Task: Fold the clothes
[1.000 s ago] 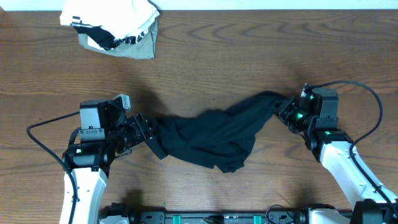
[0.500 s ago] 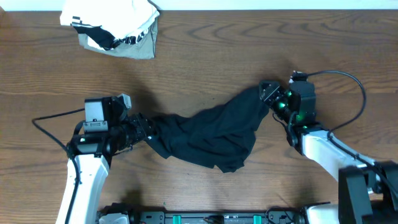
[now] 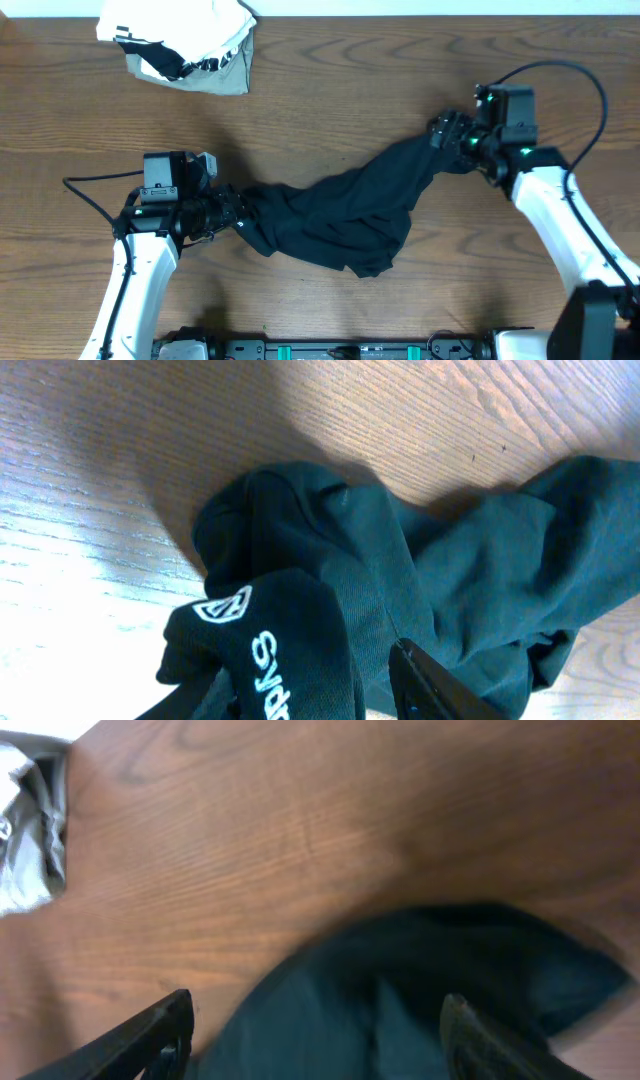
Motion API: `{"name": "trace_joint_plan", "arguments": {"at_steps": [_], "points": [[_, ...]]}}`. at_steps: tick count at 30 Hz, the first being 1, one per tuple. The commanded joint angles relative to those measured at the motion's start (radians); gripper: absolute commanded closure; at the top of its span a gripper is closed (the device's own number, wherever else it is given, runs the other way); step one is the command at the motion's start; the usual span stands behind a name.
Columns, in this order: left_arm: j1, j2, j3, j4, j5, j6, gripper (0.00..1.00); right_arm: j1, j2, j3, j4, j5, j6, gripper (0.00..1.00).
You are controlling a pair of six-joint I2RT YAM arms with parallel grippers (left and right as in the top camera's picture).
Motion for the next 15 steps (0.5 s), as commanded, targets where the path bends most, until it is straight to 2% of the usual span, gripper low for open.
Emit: {"name": "trace_joint_plan", "arguments": {"at_steps": [1, 5, 8, 11, 15], "points": [[0.004, 0.003, 0.008, -0.002, -0.009, 0.028, 0.53, -0.011, -0.039, 0.057, -0.132, 0.029, -0.098, 0.22], [0.004, 0.003, 0.008, -0.002, -0.009, 0.028, 0.53, -0.011, -0.031, 0.037, -0.295, 0.036, -0.103, 0.23], [0.004, 0.003, 0.008, -0.003, -0.009, 0.027, 0.53, -0.010, -0.029, -0.019, -0.327, 0.036, -0.103, 0.25], [0.004, 0.003, 0.008, -0.003, -0.009, 0.027, 0.53, -0.007, -0.029, -0.103, -0.260, 0.035, -0.100, 0.27], [0.004, 0.003, 0.008, -0.003, -0.009, 0.027, 0.53, -0.007, -0.028, -0.210, -0.089, 0.000, -0.065, 0.30]]}}
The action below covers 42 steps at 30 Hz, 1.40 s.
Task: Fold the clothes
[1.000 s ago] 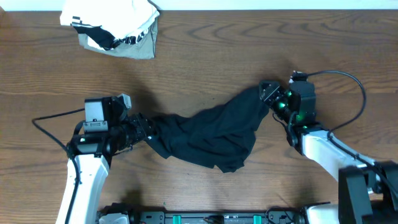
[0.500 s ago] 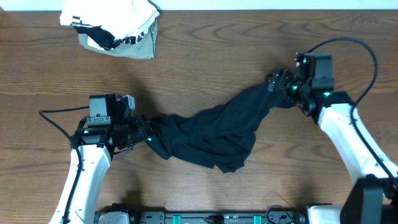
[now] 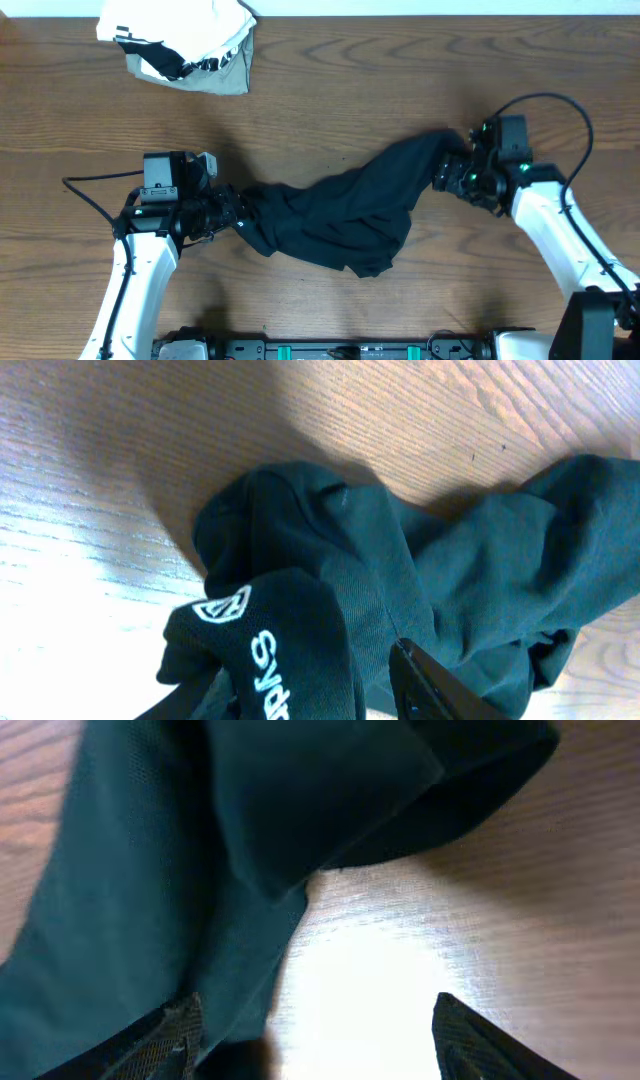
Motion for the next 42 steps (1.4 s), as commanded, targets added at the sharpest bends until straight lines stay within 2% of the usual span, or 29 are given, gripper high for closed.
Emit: {"name": "trace_joint_plan", "arguments": {"at_steps": [1, 9, 27, 35, 39, 42], "points": [[0.004, 0.003, 0.008, -0.003, -0.008, 0.024, 0.53, -0.001, 0.006, -0.068, 0.105, -0.037, 0.023, 0.31], [0.004, 0.003, 0.008, -0.003, -0.008, 0.024, 0.53, 0.022, 0.019, -0.118, 0.335, -0.052, 0.030, 0.37], [0.004, 0.003, 0.008, -0.003, -0.008, 0.024, 0.53, 0.065, 0.222, -0.118, 0.550, -0.029, 0.030, 0.41], [0.004, 0.003, 0.008, -0.003, -0.009, 0.026, 0.53, 0.062, 0.211, -0.077, 0.584, -0.058, 0.045, 0.78], [0.004, 0.003, 0.008, -0.003, -0.012, 0.043, 0.53, 0.062, 0.182, -0.014, 0.503, -0.059, 0.045, 0.91], [0.004, 0.003, 0.008, -0.003, -0.013, 0.043, 0.53, 0.059, 0.149, 0.056, 0.410, -0.059, 0.046, 0.96]]}}
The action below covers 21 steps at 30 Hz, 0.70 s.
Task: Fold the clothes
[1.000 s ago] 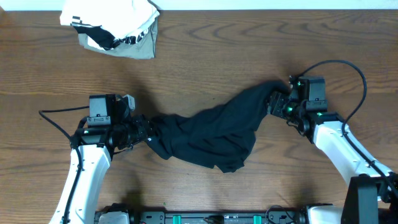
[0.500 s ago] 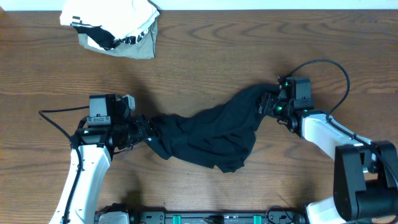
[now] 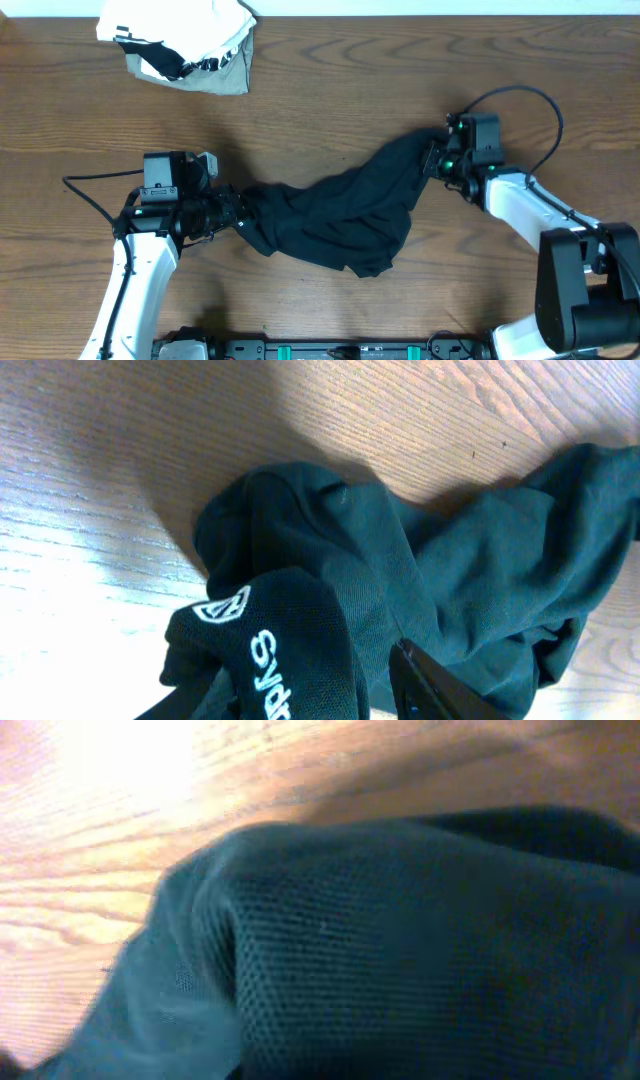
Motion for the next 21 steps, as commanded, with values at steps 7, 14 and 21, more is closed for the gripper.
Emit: {"name": "trace_joint_plan", "arguments": {"at_steps": [7, 14, 21], "points": [[0.004, 0.003, 0.008, -0.003, -0.013, 0.024, 0.53, -0.045, -0.096, 0.255, -0.156, 0.033, -0.001, 0.92], [0.004, 0.003, 0.008, 0.003, -0.013, 0.024, 0.53, -0.121, -0.082, 0.305, -0.149, 0.238, 0.035, 0.88], [0.004, 0.002, 0.008, 0.005, 0.021, 0.026, 0.58, -0.170, -0.068, 0.305, -0.290, 0.455, 0.036, 0.82]]}}
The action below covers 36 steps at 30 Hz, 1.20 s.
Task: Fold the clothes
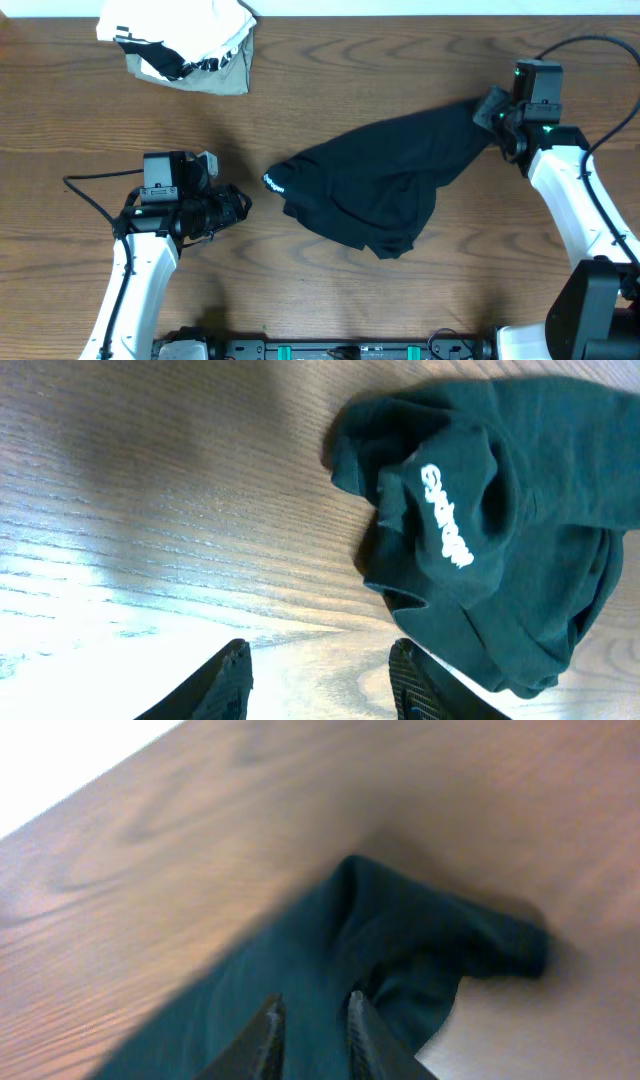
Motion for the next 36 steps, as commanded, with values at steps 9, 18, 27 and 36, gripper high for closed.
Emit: {"name": "trace_joint_plan", "arguments": {"at_steps": [9, 18, 27, 36], "points": [[-0.108, 0.003, 0.008, 0.005, 0.242, -0.001, 0.61, -0.063, 0.008, 0.013, -0.082, 0.126, 0.006, 0.64], [-0.381, 0.033, 0.007, 0.113, 0.015, -0.358, 0.59, -0.058, 0.008, 0.013, -0.121, 0.052, 0.006, 0.41], [-0.499, 0.215, 0.007, 0.305, -0.050, -0.559, 0.19, -0.058, 0.008, 0.013, -0.175, 0.025, 0.005, 0.32], [-0.500, 0.340, 0.007, 0.448, -0.117, -0.644, 0.19, -0.058, 0.008, 0.013, -0.181, 0.024, -0.006, 0.32]]}}
